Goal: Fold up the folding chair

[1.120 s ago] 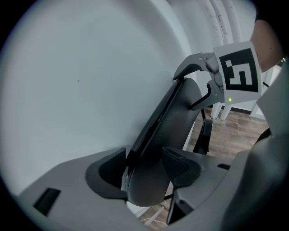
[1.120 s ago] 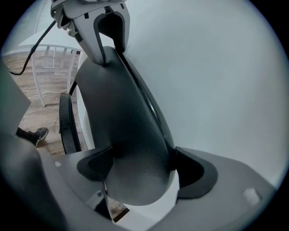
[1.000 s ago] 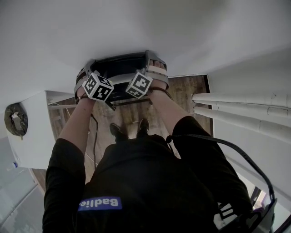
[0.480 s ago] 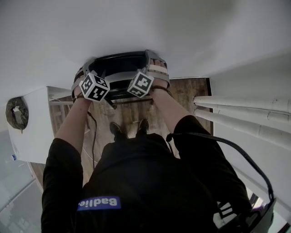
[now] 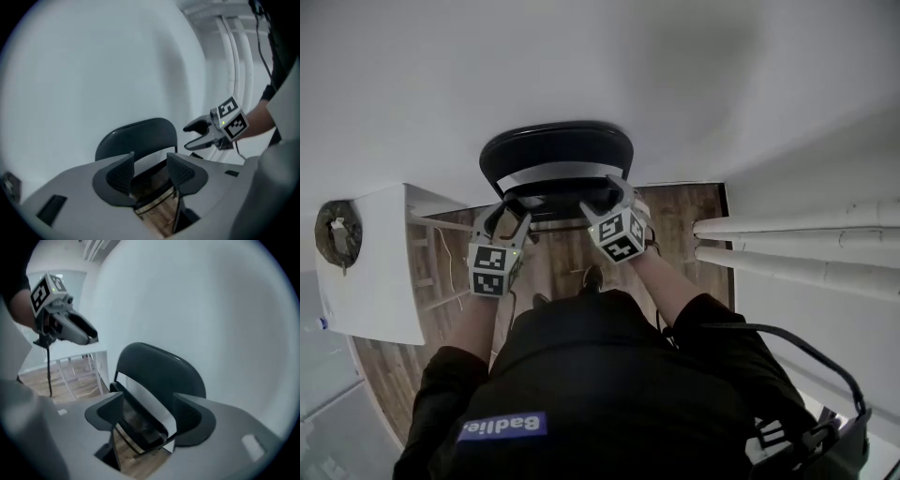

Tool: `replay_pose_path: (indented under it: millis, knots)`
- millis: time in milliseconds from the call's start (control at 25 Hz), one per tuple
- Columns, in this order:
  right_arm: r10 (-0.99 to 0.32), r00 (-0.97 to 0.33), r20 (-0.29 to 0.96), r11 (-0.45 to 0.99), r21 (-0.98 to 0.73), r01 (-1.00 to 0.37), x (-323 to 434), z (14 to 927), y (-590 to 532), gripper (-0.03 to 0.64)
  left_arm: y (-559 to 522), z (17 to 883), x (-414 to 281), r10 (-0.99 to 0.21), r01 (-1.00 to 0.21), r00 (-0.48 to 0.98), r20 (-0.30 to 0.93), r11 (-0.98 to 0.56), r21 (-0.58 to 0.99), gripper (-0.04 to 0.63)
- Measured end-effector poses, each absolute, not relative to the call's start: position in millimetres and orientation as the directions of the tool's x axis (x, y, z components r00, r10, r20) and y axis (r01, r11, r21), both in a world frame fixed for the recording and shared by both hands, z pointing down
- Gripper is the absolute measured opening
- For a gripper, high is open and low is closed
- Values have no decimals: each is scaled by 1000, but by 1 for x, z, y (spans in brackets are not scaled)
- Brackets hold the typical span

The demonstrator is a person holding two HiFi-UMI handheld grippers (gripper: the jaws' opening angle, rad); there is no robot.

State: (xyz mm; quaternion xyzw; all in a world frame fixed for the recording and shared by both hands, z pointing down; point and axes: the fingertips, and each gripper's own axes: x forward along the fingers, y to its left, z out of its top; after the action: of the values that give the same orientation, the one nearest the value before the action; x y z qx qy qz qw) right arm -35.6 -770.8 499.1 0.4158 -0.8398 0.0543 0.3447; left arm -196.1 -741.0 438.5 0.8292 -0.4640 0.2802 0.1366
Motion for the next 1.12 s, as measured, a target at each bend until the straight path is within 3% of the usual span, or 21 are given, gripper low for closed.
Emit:
replay_pose_path:
  millis: [80, 280, 440, 520, 760, 1120]
  knots:
    - [-643, -479, 597, 643, 82, -762, -50, 493, -730, 274, -710, 435, -188, -678, -840, 481, 556, -537, 72, 210]
    - [-636, -574, 516, 522, -260, -812, -77, 476, -650, 103, -651, 416, -187, -641, -757, 628, 442, -635, 156, 100]
    - [-664, -583, 468, 491, -315, -812, -103, 456, -599, 35, -599, 398, -202, -605, -705, 702, 376, -665, 245, 16]
    - [-676, -592, 439, 500, -316, -806, -115, 440, -581, 7, -575, 394, -205, -573, -669, 740, 353, -686, 288, 5]
    - [-686, -650, 327, 581, -292, -760, -126, 383, -539, 2, -522, 369, -189, -509, -586, 803, 311, -770, 253, 5]
    - [-628, -730, 270, 686, -252, -683, -111, 358, -508, 2, -507, 342, -159, -570, -631, 767, 295, -754, 183, 4]
